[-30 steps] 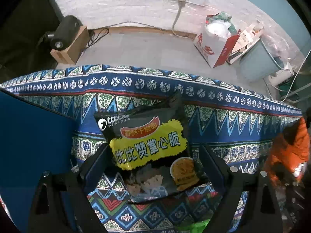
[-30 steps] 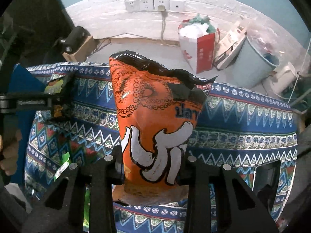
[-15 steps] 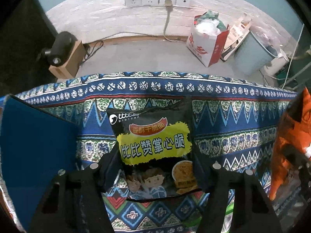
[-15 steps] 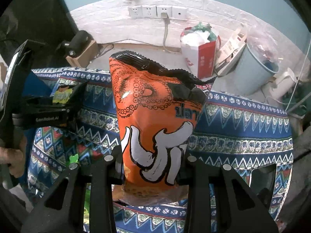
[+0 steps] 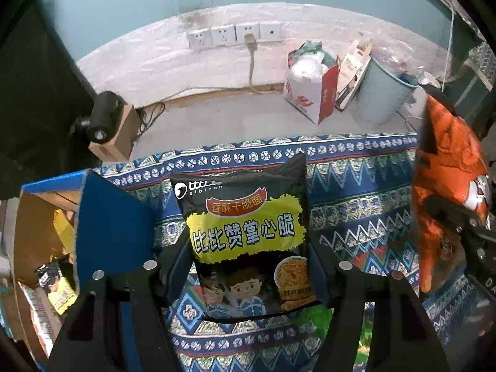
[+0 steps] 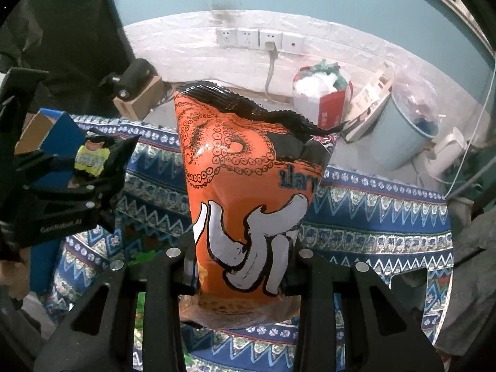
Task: Organize snacks
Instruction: 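Carry both bags over the box and open both tools to drop them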
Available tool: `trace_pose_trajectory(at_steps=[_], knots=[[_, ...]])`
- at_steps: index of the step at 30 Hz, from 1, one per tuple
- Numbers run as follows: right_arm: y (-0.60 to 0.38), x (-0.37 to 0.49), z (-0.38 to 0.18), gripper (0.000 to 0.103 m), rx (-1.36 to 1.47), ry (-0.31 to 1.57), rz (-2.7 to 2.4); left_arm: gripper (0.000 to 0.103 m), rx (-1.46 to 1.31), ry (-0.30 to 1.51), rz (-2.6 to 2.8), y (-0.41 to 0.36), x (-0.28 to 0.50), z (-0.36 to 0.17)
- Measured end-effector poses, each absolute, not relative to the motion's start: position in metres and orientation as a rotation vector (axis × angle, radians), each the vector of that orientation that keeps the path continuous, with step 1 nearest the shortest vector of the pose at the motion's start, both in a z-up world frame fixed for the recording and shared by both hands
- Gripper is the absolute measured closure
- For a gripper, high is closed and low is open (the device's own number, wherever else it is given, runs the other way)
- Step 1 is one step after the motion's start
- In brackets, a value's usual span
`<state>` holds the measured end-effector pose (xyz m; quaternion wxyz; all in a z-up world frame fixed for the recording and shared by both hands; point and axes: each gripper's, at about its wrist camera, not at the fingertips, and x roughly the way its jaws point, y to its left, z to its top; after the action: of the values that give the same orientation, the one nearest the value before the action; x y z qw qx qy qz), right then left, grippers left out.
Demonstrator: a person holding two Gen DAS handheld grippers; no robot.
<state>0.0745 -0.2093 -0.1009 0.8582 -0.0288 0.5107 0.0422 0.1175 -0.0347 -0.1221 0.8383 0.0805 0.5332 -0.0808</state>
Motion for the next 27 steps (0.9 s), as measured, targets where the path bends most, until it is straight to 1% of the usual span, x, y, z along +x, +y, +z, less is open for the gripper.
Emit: trace_pose_trajectory(at_steps=[8,27], knots=[[-0.197,0.067,-0.075,0.07,-0.062,1.02,0.094,0.036,0.174,1.08,-0.184,-0.023,0.093,-0.097],[-0.155,0.044,-0.038,0.07,-0.082,0.949,0.156,0.036,0.176,0.987,-0.192,0.012,0.044,-0.049]])
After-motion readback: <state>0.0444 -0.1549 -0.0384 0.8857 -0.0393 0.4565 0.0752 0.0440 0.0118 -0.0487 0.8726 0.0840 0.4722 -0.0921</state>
